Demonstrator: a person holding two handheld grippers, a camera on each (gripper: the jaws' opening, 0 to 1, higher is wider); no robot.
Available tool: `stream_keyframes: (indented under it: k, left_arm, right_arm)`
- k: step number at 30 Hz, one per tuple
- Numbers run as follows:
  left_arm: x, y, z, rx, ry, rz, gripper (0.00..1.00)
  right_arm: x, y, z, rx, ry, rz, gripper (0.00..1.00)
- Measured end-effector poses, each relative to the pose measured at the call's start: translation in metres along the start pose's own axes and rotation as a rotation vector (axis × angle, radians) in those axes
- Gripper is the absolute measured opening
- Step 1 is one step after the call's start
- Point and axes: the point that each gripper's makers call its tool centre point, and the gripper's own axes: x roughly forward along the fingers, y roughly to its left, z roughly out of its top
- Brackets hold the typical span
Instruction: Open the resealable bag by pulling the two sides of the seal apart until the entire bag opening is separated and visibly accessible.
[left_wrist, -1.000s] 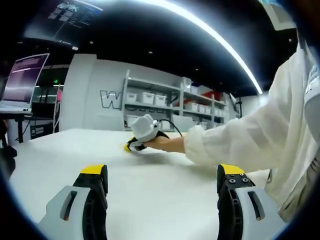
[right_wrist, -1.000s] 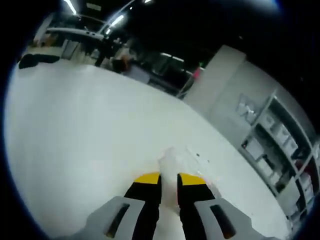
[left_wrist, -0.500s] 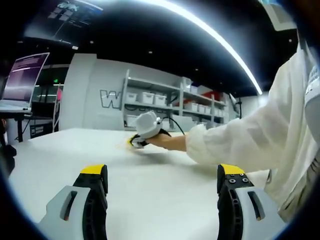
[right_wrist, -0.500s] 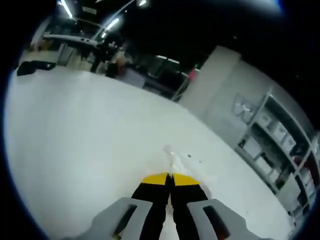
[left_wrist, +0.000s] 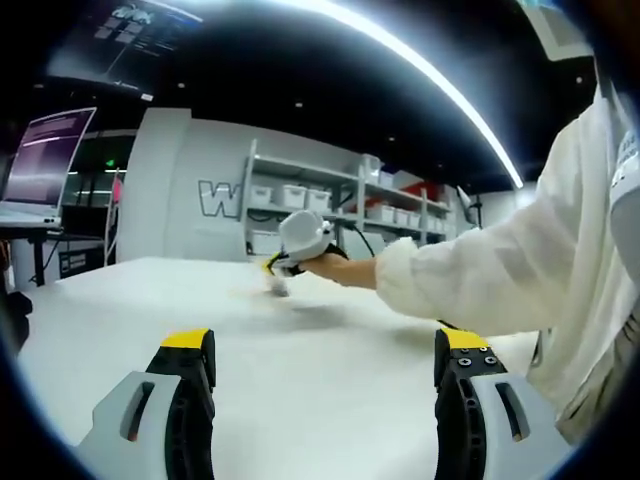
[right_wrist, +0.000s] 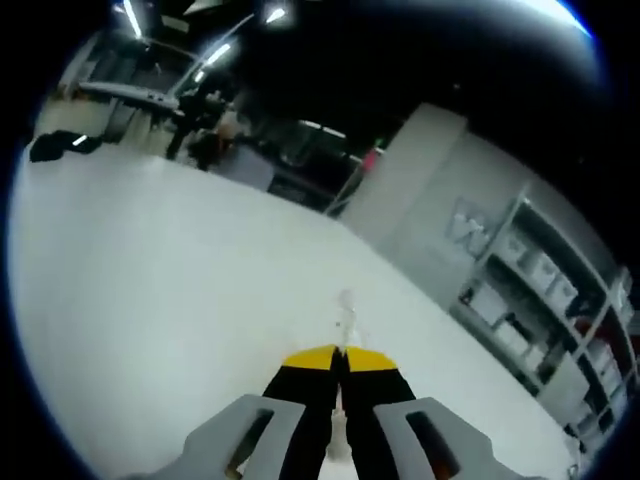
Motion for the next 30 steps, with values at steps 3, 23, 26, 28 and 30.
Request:
stream_keyframes:
  k: [3,23,26,28,30]
  left_arm:
    - [0.0,-0.001,0.0,0.0,-0.002,-0.001,0.9]
    - [0.001,-0.01,0.003,0.007,-0.008,-0.02,0.9]
    - [-0.001,-0.012,0.002,0.01,-0.006,-0.02,0.9]
    - [-0.001,-0.013,0.001,0.011,-0.006,-0.022,0.9]
    - [-0.002,-0.014,0.001,0.011,-0.007,-0.023,0.9]
  right_arm:
    - [0.0,-0.012,0.001,-0.018,0.001,-0.016,0.0]
    - [-0.036,-0.041,0.016,-0.013,-0.046,-0.043,0.0]
    - [-0.045,-0.04,0.02,-0.019,-0.061,-0.035,0.0]
    - [-0.05,-0.04,0.023,-0.022,-0.067,-0.032,0.0]
    - [-0.055,-0.041,0.024,-0.021,-0.073,-0.028,0.0]
